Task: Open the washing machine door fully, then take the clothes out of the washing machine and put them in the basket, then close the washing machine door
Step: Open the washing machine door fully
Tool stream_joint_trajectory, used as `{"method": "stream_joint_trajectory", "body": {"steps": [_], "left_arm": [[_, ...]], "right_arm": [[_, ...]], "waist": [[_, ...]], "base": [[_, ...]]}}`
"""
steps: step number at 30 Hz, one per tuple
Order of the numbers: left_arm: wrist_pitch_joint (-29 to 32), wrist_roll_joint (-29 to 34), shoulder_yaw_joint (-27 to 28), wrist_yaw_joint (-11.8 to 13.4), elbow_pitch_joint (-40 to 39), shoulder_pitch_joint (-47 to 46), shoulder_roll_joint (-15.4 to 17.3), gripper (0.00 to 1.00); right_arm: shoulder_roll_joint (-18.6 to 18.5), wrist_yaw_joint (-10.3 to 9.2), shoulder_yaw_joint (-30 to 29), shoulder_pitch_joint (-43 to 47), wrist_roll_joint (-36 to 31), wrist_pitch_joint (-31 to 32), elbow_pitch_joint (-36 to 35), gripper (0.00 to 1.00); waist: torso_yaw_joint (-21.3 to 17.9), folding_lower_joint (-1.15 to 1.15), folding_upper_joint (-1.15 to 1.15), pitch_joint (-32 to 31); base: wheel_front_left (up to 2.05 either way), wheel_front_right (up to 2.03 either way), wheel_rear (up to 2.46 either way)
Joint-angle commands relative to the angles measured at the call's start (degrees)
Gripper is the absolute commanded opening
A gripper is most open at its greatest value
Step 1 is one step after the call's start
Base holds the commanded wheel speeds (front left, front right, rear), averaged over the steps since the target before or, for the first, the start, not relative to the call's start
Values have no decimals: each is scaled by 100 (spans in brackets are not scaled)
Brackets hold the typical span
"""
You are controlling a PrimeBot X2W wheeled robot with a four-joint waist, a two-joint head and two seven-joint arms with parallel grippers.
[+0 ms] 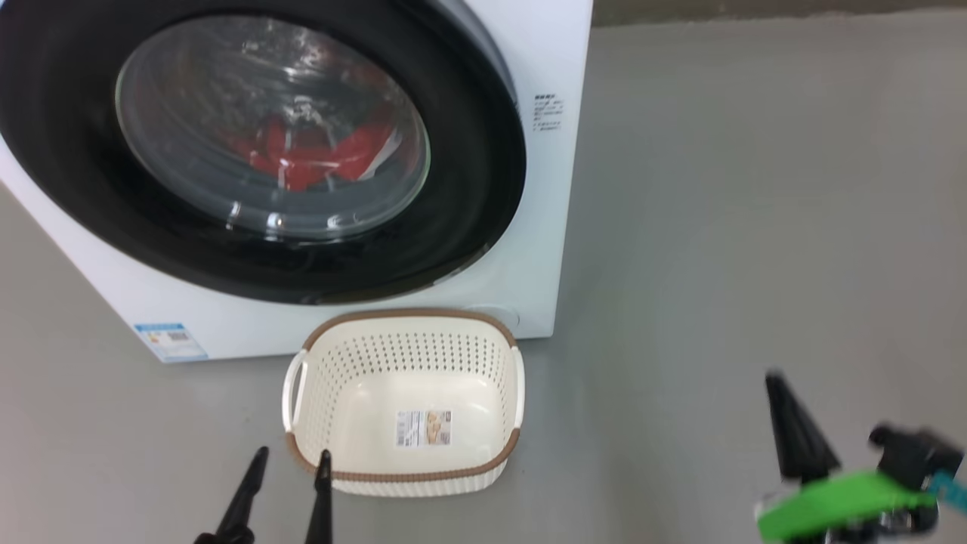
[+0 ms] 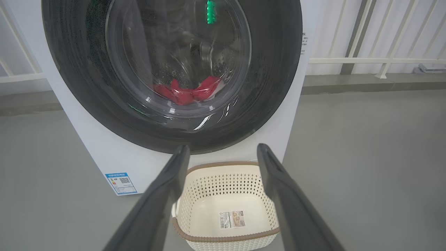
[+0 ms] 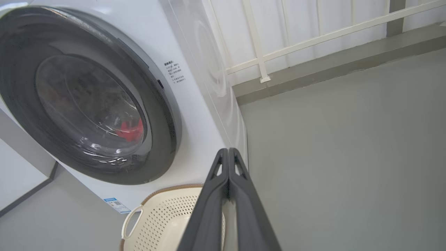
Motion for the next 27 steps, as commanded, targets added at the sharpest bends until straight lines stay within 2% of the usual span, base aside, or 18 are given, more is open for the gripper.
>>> {"method": "stream_joint_trajectory", "body": {"steps": [1, 9, 19, 27], "left_arm": [[-70, -68, 149, 5, -157, -210, 13, 100], [-70, -335, -353, 31, -118, -558, 12, 100], [-70, -599, -702, 129, -115, -973, 12, 100], [-70, -795, -970, 158, -80, -1280, 12, 100]], "right_arm": [[-47, 2, 118, -342, 124, -60, -195, 0], [-260, 2, 590, -1682, 1647, -60, -188, 0], [-836, 2, 1076, -3301, 2949, -25, 278, 0], [-1275, 2, 1434, -4313, 4530, 802, 253, 0]], "waist": [[70, 0, 0, 109], [452, 0, 0, 618], [900, 0, 0, 1299], [1194, 0, 0, 1792]], "base": [[0, 0, 0], [0, 0, 0], [0, 0, 0], [0, 0, 0]]}}
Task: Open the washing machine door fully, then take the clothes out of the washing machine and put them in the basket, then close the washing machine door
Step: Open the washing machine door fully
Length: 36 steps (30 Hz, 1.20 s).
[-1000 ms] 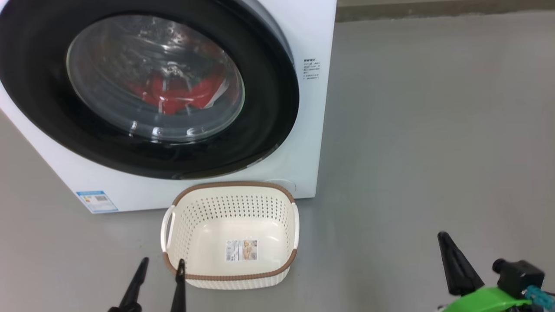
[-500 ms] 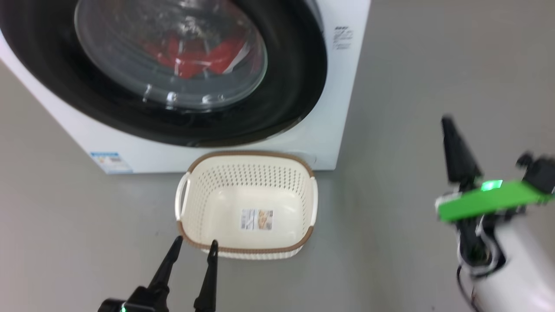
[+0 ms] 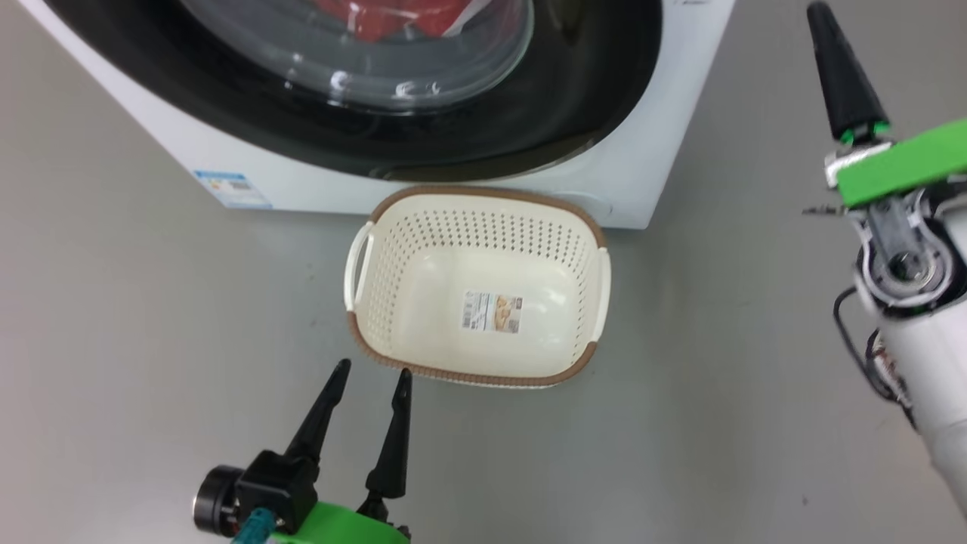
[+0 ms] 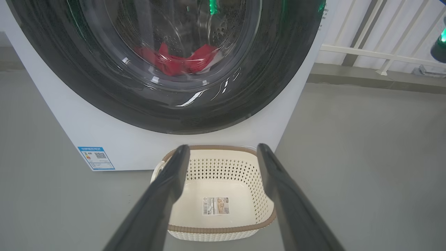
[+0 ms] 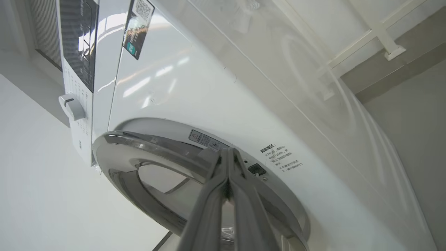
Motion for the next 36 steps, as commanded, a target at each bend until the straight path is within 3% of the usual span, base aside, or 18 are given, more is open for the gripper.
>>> {"method": "stream_joint_trajectory", "body": {"steps": [1, 6, 11, 18, 25, 36], "left_arm": [[-69, -121, 99, 36, -89, -203, 29, 100], [-69, -238, -7, 19, -82, -385, 29, 100], [-69, -321, -86, 14, -76, -505, 29, 100], [-69, -469, -206, 11, -73, -668, 29, 100], [-69, -611, -225, 24, -94, -838, 29, 100], [-69, -794, -401, 90, -102, -944, 29, 100]], "right_arm": [[-91, 3, 157, -246, 372, 274, -249, 0], [-299, 3, 157, -679, 1260, 1032, -427, 0], [-387, 3, 99, -1032, 1719, 1610, -403, 0], [-350, 3, -144, -1719, 2480, 2723, 99, 0], [-292, 3, -22, -2411, 2667, 3654, 795, 0], [-154, 3, 91, -2886, 2580, 4242, 1278, 0]], "waist": [[283, 0, 0, 360], [386, 0, 0, 602], [443, 0, 0, 784], [514, 0, 0, 1101], [623, 0, 0, 1372], [763, 0, 0, 1503]], "base": [[0, 0, 0], [0, 0, 0], [0, 0, 0], [0, 0, 0], [0, 0, 0], [0, 0, 0]]}}
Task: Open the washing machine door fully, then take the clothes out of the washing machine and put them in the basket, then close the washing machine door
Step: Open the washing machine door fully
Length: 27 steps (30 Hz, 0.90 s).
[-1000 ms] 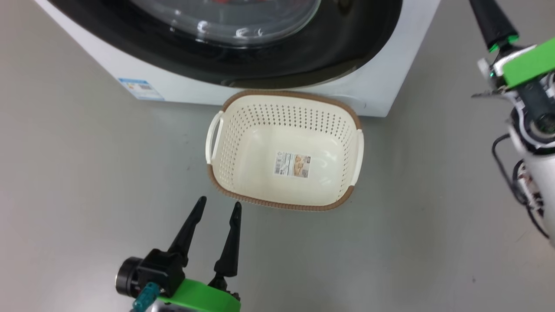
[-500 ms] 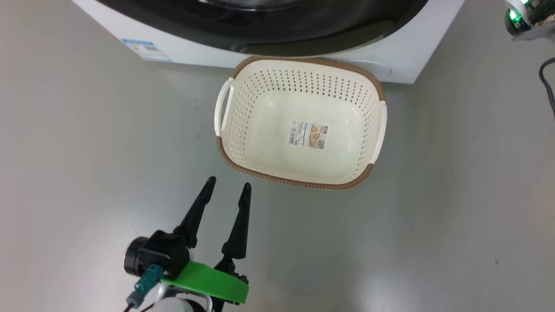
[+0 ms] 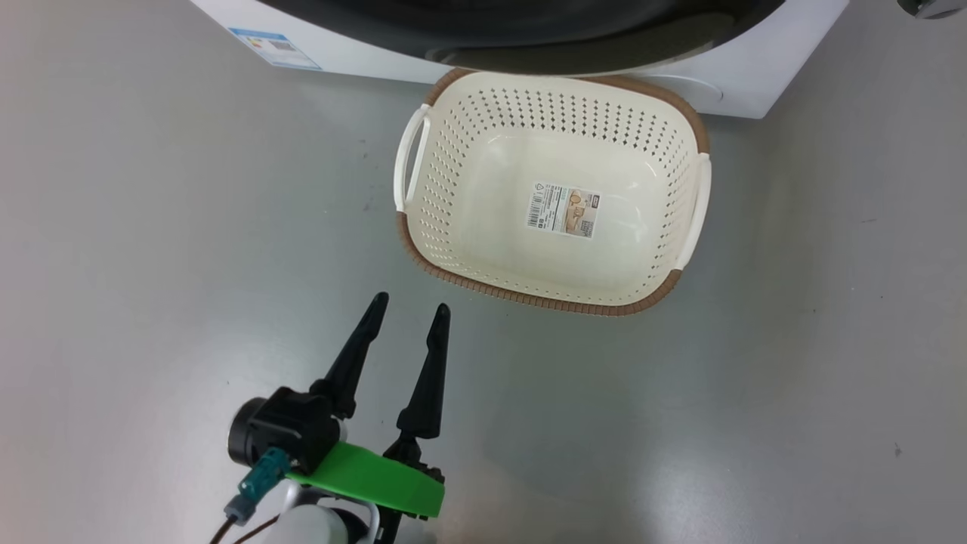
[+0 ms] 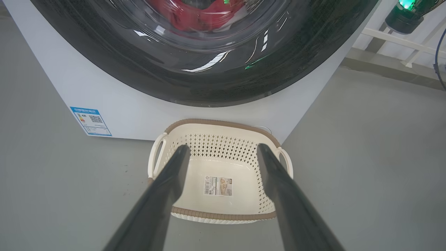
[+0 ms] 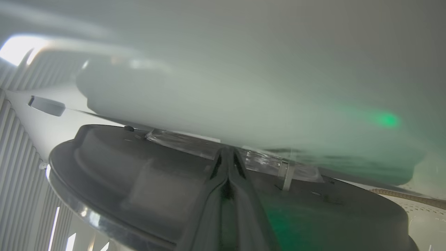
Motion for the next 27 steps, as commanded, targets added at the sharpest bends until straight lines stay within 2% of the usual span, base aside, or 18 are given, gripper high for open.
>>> {"method": "stream_joint_trajectory", "body": {"steps": [1, 10, 27], "left_arm": [[-52, -33, 138, 44, -119, -23, 85, 100], [-52, 16, 158, 50, -79, 67, 85, 100], [-52, 192, 290, 26, 7, 474, 85, 100]], "right_arm": [[141, 3, 88, 3, -47, 100, -131, 0], [219, 3, 177, 596, -125, 520, -300, 0], [557, 3, 247, 1893, -284, 894, -911, 0]], "waist": [[8, 0, 0, -25], [-20, 0, 0, -405], [-214, 0, 0, -1178]], "base": [[0, 0, 0], [0, 0, 0], [0, 0, 0]]}}
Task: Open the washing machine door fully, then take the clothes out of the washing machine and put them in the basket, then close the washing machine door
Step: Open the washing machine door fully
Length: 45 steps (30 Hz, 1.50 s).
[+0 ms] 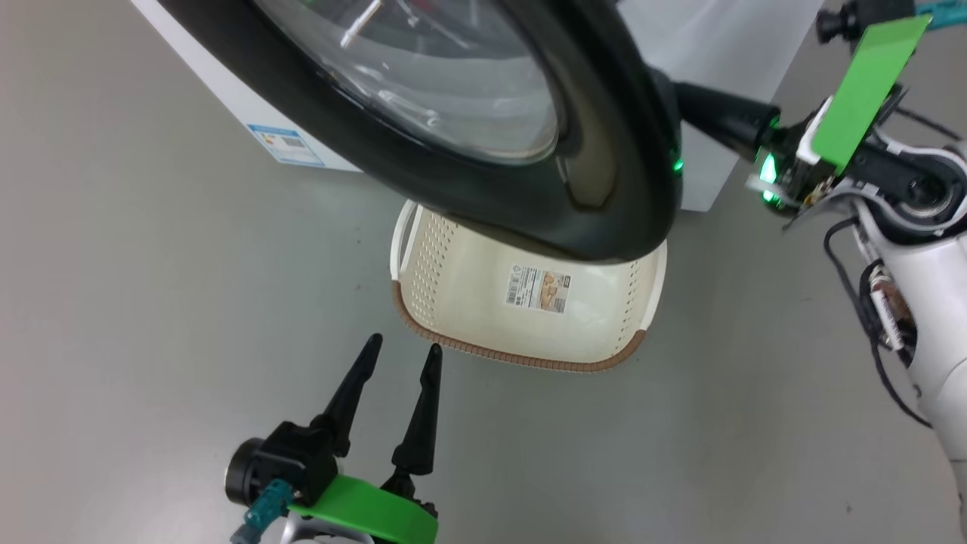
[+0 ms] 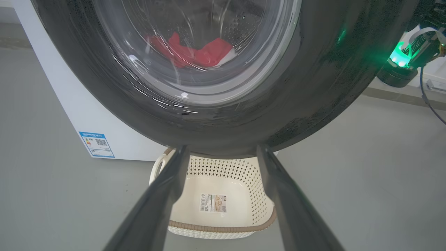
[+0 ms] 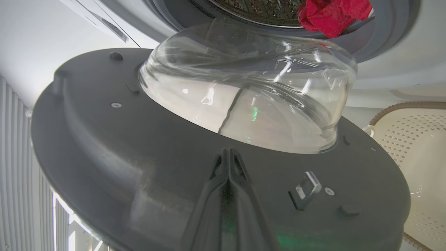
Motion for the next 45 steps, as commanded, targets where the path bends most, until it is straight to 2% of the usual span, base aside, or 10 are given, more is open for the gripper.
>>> {"method": "stream_joint_trajectory", "body": {"steps": [1, 16, 28, 29, 30, 31, 33, 34, 45], "left_arm": [[-52, 41, 213, 25, -105, 81, 84, 100], [-52, 76, 298, -3, -133, 241, 84, 100], [-52, 142, 362, -30, -119, 289, 84, 100], [-52, 152, 371, -40, -114, 294, 84, 100], [-52, 166, 378, -54, -110, 298, 84, 100], [-52, 182, 388, -65, -101, 304, 84, 100], [-52, 211, 420, -90, -75, 310, 84, 100], [-52, 222, 442, -108, -59, 311, 84, 100], [-52, 369, 813, -251, 17, 444, 84, 100]], "right_arm": [[140, 30, 72, 133, -97, 52, -200, 0], [525, 30, 349, 868, -317, 490, -702, 0], [596, 30, 182, 1011, -586, 253, -642, 0], [595, 30, 165, 1033, -626, 200, -634, 6], [592, 30, 141, 1055, -676, 118, -627, 33], [596, 30, 123, 1085, -716, 48, -615, 55], [591, 30, 80, 1163, -771, -74, -606, 91], [583, 30, 53, 1213, -793, -139, -597, 100], [466, 30, -117, 1951, -973, -775, -618, 100]], "waist": [[-36, 0, 0, -109], [-14, 0, 0, -320], [-40, 0, 0, -427], [-52, 0, 0, -445], [-65, 0, 0, -459], [-82, 0, 0, -480], [-115, 0, 0, -526], [-130, 0, 0, -555], [-424, 0, 0, -806]], "base": [[0, 0, 0], [0, 0, 0], [0, 0, 0], [0, 0, 0], [0, 0, 0], [0, 0, 0], [0, 0, 0], [0, 0, 0], [0, 0, 0]]}}
